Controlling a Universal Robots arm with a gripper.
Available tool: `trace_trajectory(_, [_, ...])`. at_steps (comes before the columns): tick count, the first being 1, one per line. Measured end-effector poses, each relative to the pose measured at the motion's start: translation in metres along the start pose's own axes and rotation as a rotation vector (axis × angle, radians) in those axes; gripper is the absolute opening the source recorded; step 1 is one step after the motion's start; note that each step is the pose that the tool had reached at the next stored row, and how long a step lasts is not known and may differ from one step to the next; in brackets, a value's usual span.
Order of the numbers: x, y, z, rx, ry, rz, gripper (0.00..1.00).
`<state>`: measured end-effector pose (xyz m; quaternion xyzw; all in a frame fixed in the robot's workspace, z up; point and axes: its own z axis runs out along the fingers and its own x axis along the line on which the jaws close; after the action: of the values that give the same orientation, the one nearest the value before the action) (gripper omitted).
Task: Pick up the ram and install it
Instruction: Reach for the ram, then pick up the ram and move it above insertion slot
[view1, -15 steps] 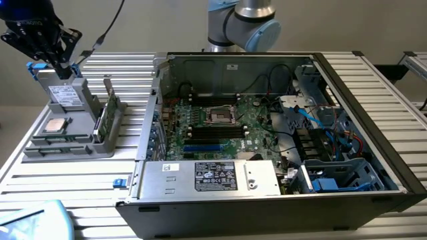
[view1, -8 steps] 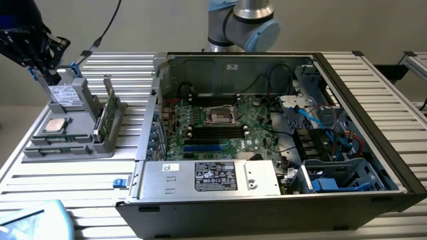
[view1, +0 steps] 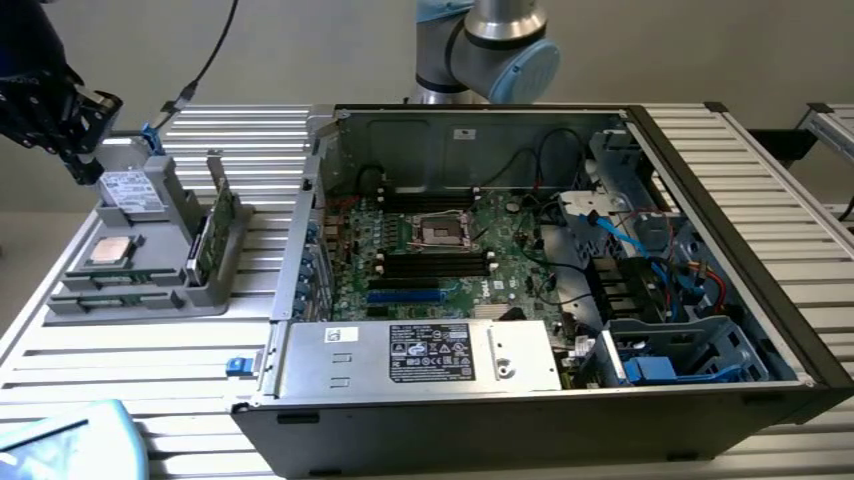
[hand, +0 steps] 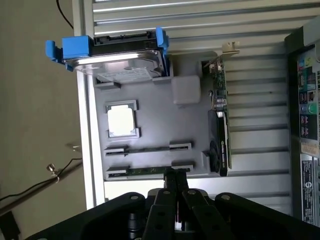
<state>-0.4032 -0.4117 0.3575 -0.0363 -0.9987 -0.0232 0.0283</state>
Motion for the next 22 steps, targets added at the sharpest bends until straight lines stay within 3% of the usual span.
trace_trajectory(3, [0.0012,-0.0025,0.0027,0.0011,0.0157,0.001,0.10])
trace_trajectory(7, [0.0019,-0.0040,0.0051,0.0020,0.0270,0.001,0.10])
trace_trajectory(22, [0.0021,-0.0059,0.0072,0.0019,0.0270,0.001,0.10])
